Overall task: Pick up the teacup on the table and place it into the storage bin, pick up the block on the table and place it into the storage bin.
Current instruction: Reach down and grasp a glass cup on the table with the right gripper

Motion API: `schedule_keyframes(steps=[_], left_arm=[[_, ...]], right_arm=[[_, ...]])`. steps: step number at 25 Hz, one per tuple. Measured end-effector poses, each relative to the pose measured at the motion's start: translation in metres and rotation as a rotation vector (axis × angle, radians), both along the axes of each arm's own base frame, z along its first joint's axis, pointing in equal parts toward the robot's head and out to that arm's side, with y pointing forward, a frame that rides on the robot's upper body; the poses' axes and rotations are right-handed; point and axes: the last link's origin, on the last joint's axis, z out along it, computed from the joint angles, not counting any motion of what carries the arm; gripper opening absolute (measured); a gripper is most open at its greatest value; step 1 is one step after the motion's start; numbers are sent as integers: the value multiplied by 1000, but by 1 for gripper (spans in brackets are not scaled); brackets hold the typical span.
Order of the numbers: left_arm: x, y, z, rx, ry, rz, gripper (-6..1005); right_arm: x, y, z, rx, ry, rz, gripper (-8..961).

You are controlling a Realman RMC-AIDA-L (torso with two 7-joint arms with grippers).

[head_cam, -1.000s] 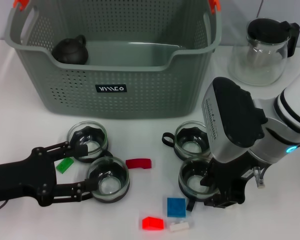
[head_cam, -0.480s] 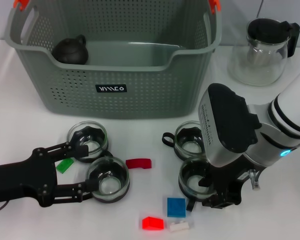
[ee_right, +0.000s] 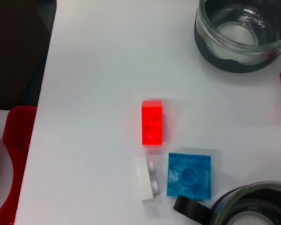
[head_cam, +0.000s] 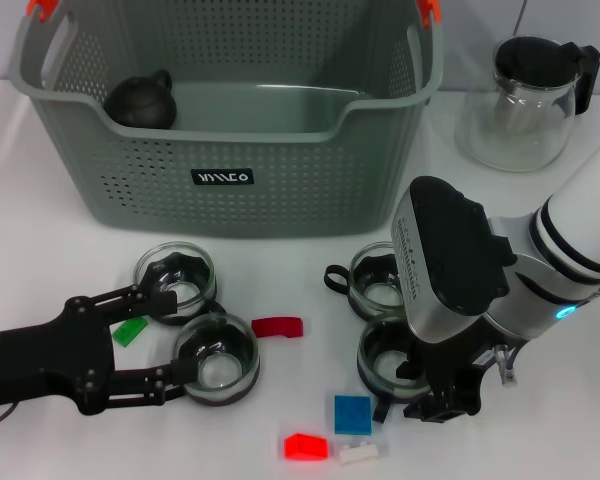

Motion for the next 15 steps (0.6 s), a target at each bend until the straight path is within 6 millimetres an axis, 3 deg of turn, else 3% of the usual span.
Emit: schedule_keyframes(steps=[8,13,15], left_arm=[[0,0,0,1,0,0,873],[-1,-1,0,2,1,2,873],[-1,-1,0,2,1,3,873]], right_arm=[[-3,-1,-1,-8,3,6,417],[-4,-1,-1,-8,2,15,195],[-6,-1,0,-6,5,16,149]])
